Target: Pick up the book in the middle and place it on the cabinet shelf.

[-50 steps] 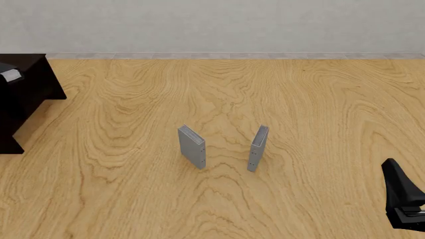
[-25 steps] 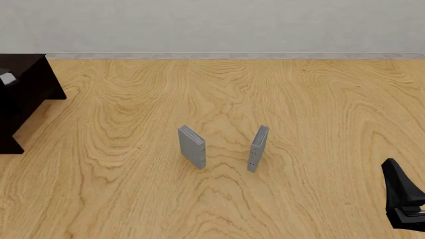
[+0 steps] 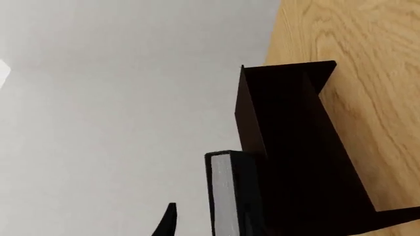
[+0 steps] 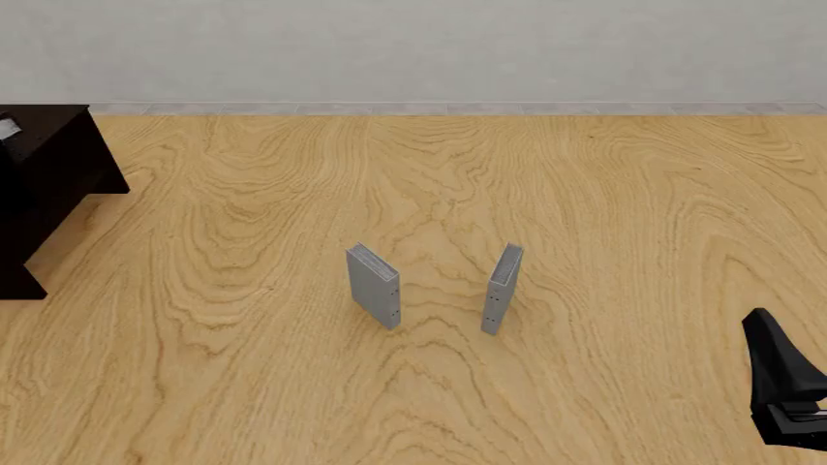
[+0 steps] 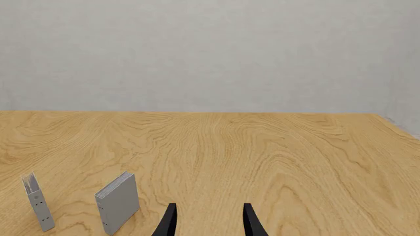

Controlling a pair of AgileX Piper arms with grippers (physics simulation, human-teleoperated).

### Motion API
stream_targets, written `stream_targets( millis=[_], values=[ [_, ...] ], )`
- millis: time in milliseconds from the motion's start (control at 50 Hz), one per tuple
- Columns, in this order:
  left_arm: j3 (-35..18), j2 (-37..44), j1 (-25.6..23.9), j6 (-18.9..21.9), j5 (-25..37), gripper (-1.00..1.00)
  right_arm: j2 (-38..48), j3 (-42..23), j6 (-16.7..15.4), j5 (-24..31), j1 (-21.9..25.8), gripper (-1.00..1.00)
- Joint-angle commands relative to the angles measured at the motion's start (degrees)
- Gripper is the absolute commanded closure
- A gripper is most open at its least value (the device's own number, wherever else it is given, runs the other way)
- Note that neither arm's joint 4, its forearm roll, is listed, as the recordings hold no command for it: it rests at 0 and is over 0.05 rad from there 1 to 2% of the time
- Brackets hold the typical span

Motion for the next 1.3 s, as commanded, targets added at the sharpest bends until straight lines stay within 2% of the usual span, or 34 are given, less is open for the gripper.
stream_targets(
  millis=[20,520,920,980,1020,1040,1100,1120,1300],
  values=[
    [0.7,-4.5,-2.4,0.0,2.0,-1.00,0.0,0.0,0.0,0.0,0.0,-1.00],
    [4.3,-11.8,-5.7,0.1,5.8,-1.00,0.0,0.0,0.0,0.0,0.0,-1.00],
    [5.6,-12.6,-7.5,0.1,4.7,-1.00,0.0,0.0,0.0,0.0,0.0,-1.00],
    [6.3,-13.4,-8.7,-0.7,4.8,-1.00,0.0,0.0,0.0,0.0,0.0,-1.00],
    [6.3,-14.9,-10.4,-2.9,6.5,-1.00,0.0,0.0,0.0,0.0,0.0,-1.00],
    [6.8,-14.6,-10.4,-2.4,5.8,-1.00,0.0,0.0,0.0,0.0,0.0,-1.00],
    [5.4,-18.1,-14.0,-8.0,11.4,-1.00,0.0,0.0,0.0,0.0,0.0,-1.00],
    [5.5,-18.9,-15.1,-8.7,11.9,-1.00,0.0,0.0,0.0,0.0,0.0,-1.00],
    [6.8,-19.3,-18.1,-11.7,10.3,-1.00,0.0,0.0,0.0,0.0,0.0,-1.00]
  ],
)
